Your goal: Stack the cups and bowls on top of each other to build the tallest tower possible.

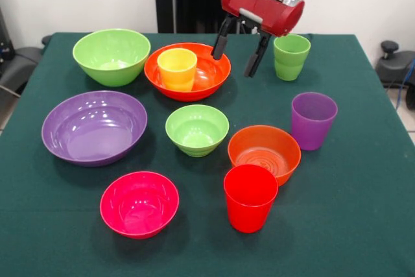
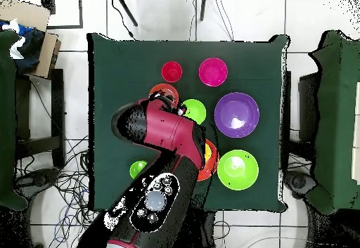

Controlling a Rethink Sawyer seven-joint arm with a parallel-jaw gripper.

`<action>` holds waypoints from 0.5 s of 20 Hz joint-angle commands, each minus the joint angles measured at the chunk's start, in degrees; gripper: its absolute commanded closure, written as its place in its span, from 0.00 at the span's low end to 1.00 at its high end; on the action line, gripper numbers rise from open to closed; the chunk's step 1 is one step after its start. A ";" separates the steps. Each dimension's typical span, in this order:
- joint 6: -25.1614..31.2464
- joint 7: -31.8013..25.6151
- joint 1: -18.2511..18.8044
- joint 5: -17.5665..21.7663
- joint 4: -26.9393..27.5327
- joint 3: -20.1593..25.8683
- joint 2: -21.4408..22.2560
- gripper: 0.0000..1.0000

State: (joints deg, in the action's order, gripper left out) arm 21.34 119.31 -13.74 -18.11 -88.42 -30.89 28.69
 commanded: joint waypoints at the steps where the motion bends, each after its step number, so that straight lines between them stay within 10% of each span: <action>1: -1.36 9.15 0.95 -1.26 -2.24 7.82 0.93 0.00; 3: 7.79 7.60 3.17 -3.47 0.18 11.81 0.28 0.00; 10: 7.63 4.45 4.66 -2.33 -3.63 12.62 3.10 0.00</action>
State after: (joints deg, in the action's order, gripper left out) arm 22.26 119.54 -11.83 -20.71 -88.45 -27.93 29.40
